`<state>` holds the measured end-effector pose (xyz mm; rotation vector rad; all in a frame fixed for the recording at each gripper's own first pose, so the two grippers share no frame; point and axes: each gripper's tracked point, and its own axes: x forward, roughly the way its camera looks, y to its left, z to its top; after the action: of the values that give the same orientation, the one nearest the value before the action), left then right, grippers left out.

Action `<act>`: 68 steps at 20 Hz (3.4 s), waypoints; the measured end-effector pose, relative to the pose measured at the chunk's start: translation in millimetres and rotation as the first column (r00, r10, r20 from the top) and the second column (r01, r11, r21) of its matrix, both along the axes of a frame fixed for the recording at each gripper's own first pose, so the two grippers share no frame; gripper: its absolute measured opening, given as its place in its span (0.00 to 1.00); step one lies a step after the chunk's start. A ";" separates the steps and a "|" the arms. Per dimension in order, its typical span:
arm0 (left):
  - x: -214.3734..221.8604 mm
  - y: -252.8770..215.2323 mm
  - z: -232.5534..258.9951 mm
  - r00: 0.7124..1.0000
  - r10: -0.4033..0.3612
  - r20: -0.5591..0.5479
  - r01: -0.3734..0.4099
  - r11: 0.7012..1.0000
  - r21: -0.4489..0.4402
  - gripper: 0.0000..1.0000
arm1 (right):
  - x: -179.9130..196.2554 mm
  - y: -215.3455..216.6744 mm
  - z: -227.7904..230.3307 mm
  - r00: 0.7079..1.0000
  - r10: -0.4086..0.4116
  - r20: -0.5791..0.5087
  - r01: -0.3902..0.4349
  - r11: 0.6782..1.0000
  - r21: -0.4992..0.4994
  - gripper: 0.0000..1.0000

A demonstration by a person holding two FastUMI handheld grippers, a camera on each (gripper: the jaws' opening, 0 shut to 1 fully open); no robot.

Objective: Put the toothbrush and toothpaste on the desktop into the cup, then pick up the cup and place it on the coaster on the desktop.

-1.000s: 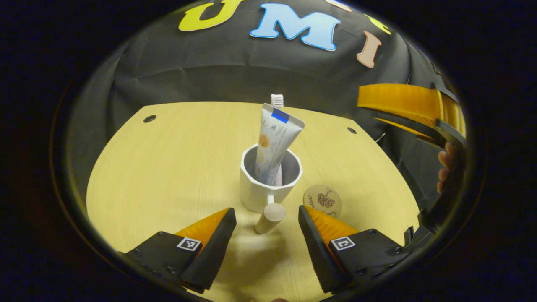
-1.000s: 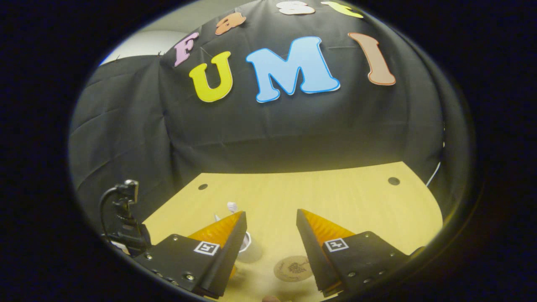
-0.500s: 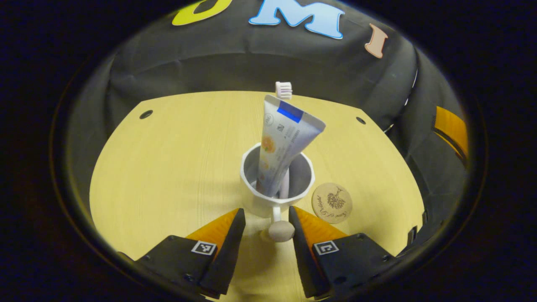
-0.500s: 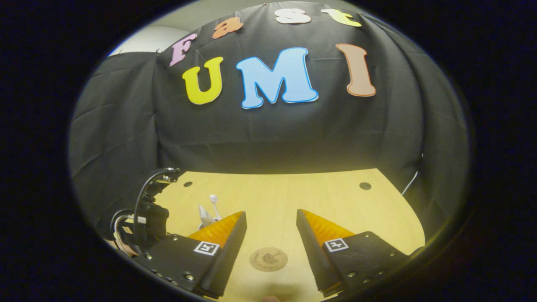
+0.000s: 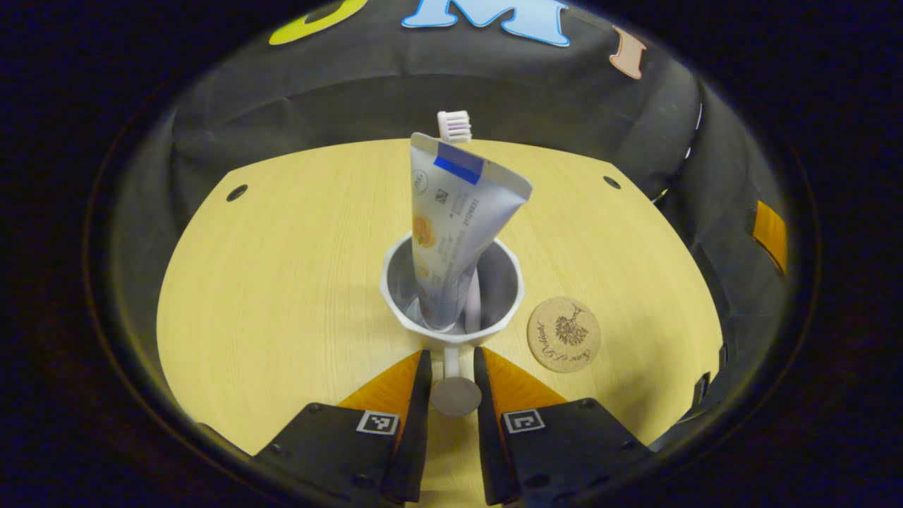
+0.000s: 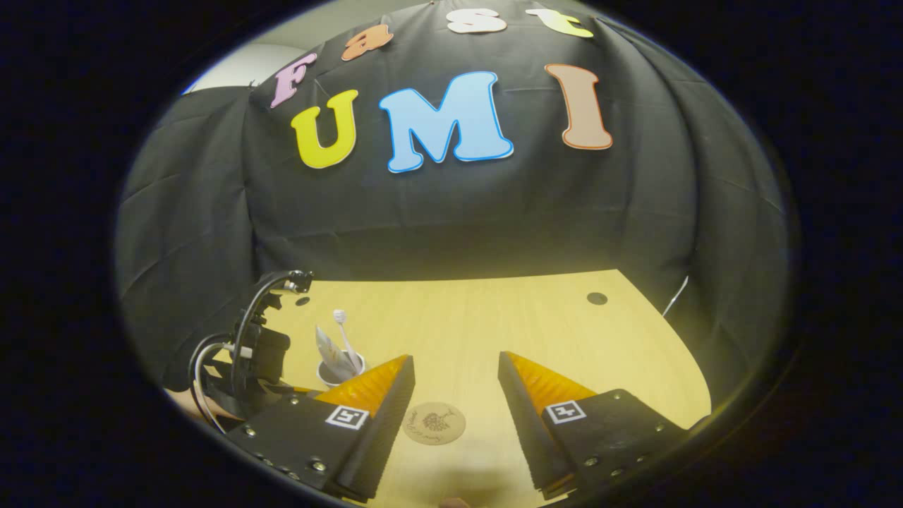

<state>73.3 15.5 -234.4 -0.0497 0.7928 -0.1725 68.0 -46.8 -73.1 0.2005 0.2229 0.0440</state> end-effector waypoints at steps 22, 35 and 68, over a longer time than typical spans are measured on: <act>0.4 -64.8 20.7 0.995 -0.062 0.076 0.062 0.998 0.001 0.22 | -17.1 -34.1 -2.9 0.997 -0.073 0.003 0.073 0.997 0.015 0.76; -20.7 -121.9 9.3 0.988 -0.147 0.046 0.146 0.989 0.013 0.22 | -48.7 -67.5 -12.4 0.992 -0.126 0.000 0.126 0.991 0.033 0.76; -67.3 -92.0 151.7 0.859 -0.021 0.512 0.031 0.999 -0.010 0.96 | -57.7 -56.5 28.5 0.989 -0.082 0.125 0.091 0.994 -0.067 0.80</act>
<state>6.0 -76.5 -82.7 -0.0084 0.2563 -0.2071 10.3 -103.3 -44.6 0.1344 0.0937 -0.0380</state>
